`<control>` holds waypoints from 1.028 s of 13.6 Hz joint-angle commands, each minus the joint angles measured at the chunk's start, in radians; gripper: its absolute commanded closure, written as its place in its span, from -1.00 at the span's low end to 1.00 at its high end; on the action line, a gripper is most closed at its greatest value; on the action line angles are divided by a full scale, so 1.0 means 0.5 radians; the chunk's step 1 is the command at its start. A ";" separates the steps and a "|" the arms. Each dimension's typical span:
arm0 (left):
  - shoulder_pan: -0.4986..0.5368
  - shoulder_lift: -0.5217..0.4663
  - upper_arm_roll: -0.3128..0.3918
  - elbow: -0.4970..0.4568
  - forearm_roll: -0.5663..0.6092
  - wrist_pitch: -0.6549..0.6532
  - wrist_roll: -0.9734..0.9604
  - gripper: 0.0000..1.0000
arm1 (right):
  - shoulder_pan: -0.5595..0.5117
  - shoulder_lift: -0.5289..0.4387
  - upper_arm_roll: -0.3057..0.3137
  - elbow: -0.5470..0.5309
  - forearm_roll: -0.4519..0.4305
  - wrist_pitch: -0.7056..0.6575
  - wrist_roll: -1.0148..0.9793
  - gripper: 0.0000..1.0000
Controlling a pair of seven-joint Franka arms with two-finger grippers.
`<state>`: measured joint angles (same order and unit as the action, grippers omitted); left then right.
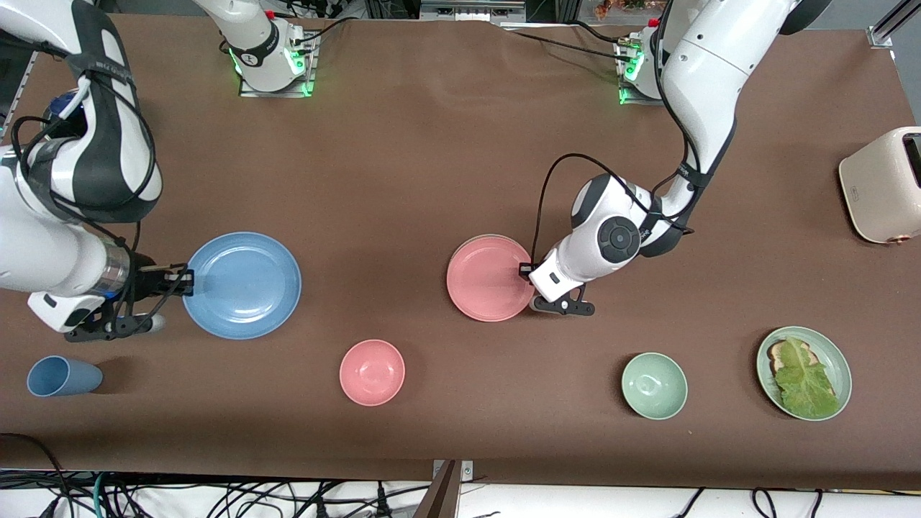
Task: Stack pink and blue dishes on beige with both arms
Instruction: 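Carry the blue plate onto the pink plate while the left gripper withdraws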
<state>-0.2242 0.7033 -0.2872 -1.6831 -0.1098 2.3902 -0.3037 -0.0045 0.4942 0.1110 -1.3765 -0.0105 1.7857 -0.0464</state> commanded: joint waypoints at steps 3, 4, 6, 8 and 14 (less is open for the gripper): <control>-0.021 -0.020 0.028 -0.012 0.060 0.046 -0.058 -0.58 | 0.192 0.051 0.072 0.019 0.012 0.000 0.337 1.00; -0.015 -0.023 0.025 -0.005 0.060 0.043 -0.058 -1.00 | 0.260 0.061 0.072 0.019 0.012 0.021 0.429 1.00; 0.007 -0.072 0.025 0.013 0.060 0.012 -0.061 -1.00 | 0.380 0.094 0.072 0.019 0.012 0.076 0.604 1.00; 0.031 -0.170 0.025 0.053 0.063 -0.156 -0.055 -1.00 | 0.472 0.140 0.072 0.013 0.012 0.168 0.807 1.00; 0.175 -0.317 0.065 0.519 0.109 -1.141 -0.043 -1.00 | 0.812 0.288 0.072 0.010 0.003 0.456 1.469 1.00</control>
<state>-0.1526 0.5590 -0.2650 -1.4901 -0.1037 1.9313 -0.3096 0.3603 0.6163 0.1501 -1.3791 -0.0100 1.9721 0.5964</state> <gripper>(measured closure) 0.000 0.952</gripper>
